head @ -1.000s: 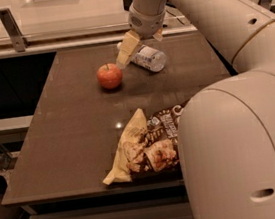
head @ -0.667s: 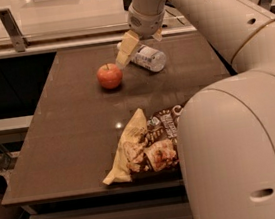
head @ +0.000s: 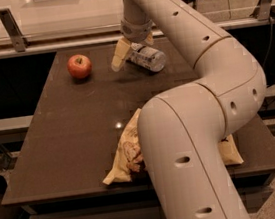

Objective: Place blue plastic bottle upright

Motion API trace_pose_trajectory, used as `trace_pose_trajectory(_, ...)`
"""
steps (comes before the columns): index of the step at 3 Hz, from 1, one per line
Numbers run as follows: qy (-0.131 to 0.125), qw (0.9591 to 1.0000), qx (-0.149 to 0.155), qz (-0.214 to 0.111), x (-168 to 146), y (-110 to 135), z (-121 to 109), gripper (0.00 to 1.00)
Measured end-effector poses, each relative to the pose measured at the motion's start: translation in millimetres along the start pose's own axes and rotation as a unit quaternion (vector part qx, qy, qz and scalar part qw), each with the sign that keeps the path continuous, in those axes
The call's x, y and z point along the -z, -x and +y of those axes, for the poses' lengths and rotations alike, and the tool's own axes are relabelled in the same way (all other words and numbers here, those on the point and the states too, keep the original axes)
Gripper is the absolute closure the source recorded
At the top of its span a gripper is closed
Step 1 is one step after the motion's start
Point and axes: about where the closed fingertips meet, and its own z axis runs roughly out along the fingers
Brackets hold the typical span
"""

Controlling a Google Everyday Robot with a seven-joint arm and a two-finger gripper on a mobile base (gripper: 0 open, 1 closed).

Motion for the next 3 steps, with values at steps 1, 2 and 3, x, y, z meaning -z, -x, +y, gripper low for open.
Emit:
trace_pose_trajectory(1, 0.000, 1.0000, 0.000, 0.000, -0.2, 0.2, 0.0, 0.00)
trace_pose_trajectory(2, -0.001, 1.0000, 0.000, -0.004, -4.4, 3.2, -0.4, 0.16)
trace_pose_trajectory(3, -0.001, 1.0000, 0.001, -0.006, -8.9, 6.1, -0.5, 0.40)
